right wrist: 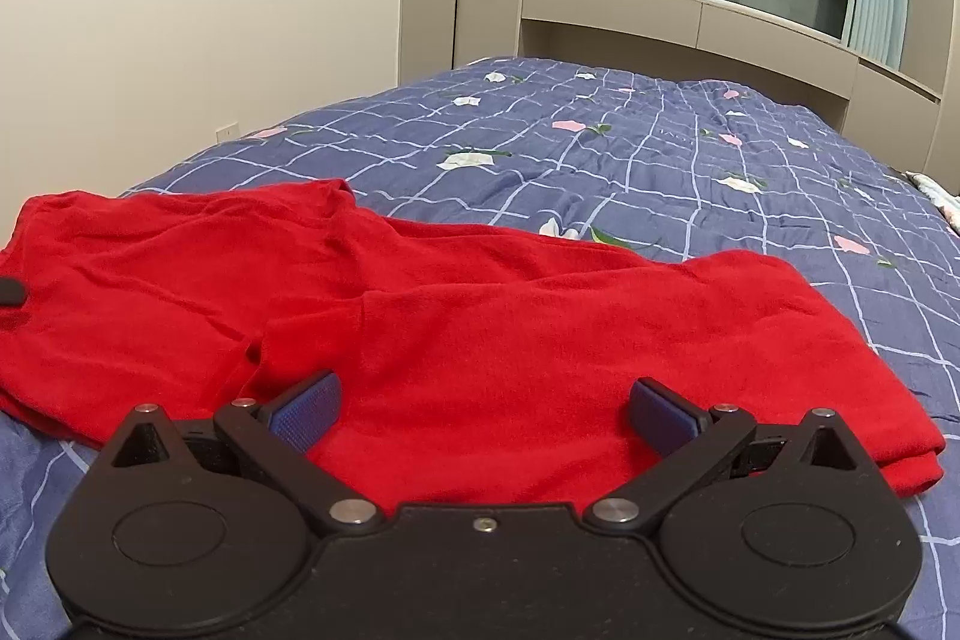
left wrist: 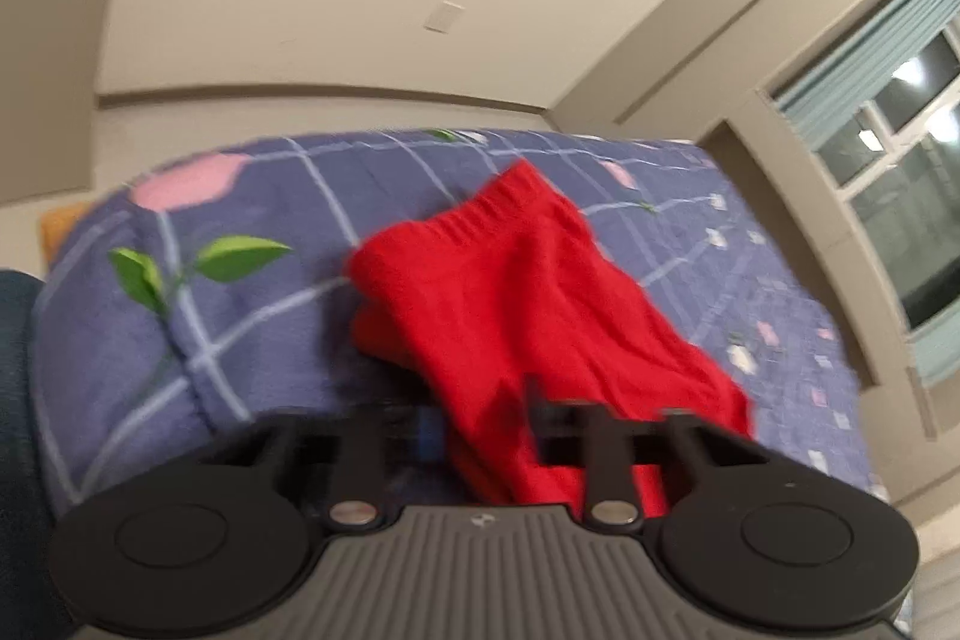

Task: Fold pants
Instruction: 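Grasp the pants edge with the left gripper and lift it up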

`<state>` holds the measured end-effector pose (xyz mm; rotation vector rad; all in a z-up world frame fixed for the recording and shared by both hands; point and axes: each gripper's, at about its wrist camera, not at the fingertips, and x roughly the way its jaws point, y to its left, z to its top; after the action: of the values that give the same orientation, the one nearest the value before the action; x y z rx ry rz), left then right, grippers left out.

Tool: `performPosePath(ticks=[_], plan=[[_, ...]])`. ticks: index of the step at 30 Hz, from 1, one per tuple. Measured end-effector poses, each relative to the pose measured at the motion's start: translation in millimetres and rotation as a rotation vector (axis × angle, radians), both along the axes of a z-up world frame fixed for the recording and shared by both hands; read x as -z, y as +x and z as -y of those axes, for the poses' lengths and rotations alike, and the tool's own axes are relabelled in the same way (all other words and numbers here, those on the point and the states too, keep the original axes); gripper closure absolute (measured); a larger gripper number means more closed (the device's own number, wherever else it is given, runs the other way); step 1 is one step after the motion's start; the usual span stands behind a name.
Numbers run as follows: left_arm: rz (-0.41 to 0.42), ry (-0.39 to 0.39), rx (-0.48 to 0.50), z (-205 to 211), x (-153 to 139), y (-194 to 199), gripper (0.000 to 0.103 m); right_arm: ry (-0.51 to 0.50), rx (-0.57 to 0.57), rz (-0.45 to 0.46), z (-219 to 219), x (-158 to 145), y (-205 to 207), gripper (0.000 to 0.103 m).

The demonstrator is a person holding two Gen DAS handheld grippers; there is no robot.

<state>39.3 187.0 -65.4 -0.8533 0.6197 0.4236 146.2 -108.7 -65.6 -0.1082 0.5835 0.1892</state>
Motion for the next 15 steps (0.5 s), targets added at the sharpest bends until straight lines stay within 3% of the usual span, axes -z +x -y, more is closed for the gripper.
performPosePath(ticks=[3,7,11,15], plan=[[0.025,0.004,-0.02,1,-6,-2,0.097,-0.005,0.001,0.002,-1,0,0,0.001],[0.086,0.095,0.007,14,-27,3,0.099,-0.014,0.004,0.006,-3,0,-1,0.001],[0.163,0.175,0.093,29,-51,14,0.099,-0.014,-0.003,0.011,-2,-4,-2,0.001],[0.252,0.279,0.225,52,-81,29,0.099,0.069,0.035,0.12,17,-21,-22,0.001]])
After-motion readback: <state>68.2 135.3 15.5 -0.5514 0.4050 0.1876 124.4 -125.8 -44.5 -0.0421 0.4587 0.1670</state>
